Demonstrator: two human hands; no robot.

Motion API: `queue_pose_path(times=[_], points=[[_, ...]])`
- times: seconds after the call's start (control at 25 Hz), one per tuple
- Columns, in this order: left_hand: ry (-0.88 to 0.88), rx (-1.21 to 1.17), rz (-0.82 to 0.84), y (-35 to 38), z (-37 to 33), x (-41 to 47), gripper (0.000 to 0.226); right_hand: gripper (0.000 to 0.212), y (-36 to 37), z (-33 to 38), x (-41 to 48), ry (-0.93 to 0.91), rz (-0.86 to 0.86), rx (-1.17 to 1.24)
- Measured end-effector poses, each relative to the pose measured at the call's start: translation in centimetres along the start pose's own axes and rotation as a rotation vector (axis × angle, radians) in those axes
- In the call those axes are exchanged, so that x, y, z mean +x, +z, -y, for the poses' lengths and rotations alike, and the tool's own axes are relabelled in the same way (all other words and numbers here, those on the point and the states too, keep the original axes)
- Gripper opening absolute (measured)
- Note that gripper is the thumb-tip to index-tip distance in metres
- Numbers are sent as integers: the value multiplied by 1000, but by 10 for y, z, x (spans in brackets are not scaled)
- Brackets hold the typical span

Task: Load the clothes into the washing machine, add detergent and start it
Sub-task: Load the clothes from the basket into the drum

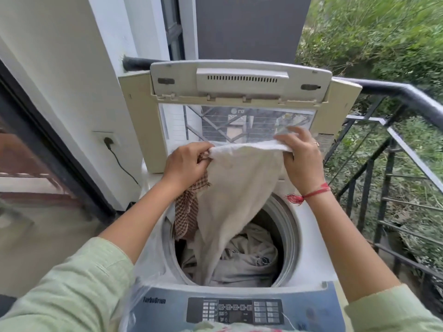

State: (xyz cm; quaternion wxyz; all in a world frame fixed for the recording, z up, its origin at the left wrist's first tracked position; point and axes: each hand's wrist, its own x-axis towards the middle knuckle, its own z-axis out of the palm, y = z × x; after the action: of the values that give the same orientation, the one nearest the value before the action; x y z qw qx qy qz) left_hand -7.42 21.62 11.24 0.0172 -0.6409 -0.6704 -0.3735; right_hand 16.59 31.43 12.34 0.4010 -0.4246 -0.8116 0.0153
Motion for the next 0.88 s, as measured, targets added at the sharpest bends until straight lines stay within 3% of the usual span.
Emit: queue_pose_path(times=[0.04,0.08,0.12,0.16,0.2,0.28,0.32,0.4,0.48,0.52,0.6,0.64,0.76,0.8,0.88], points=[[6,-3,20,-1,-1,0,28,39,-2,3,-6,-69,-98,77],[3,26,118,-3,0,-2,26,42,-3,8,-17,-140,-88,88],[-10,101,304,-4,3,-7,25,44,0,10,-31,-180,36,71],[-29,202,525,-6,7,-13,27,44,4,14,-46,-166,307,39],[-54,271,709,-7,15,-21,29,44,9,16,-63,-136,692,-44],[-126,251,838,-8,32,-37,28,44,26,14,-101,-158,1449,-291],[-151,216,815,-11,37,-41,27,45,34,12,-118,-190,1683,-380],[-180,144,673,-20,41,-42,44,51,43,12,-130,-199,1874,-405],[-156,52,467,-33,39,-39,72,61,50,14,-119,-138,1764,-285],[-140,-19,374,-39,36,-39,78,60,53,17,-109,-166,1587,-251],[-130,-136,234,-49,26,-39,68,56,61,32,-90,-204,1167,-104],[-133,-175,190,-52,19,-40,60,60,66,43,-86,-137,1035,69],[-118,-208,94,-59,7,-44,53,81,86,94,-94,91,996,513],[-119,-199,63,-61,8,-46,57,78,98,107,-105,119,973,537],[-146,-162,17,-66,13,-49,61,42,119,124,-123,134,851,553]])
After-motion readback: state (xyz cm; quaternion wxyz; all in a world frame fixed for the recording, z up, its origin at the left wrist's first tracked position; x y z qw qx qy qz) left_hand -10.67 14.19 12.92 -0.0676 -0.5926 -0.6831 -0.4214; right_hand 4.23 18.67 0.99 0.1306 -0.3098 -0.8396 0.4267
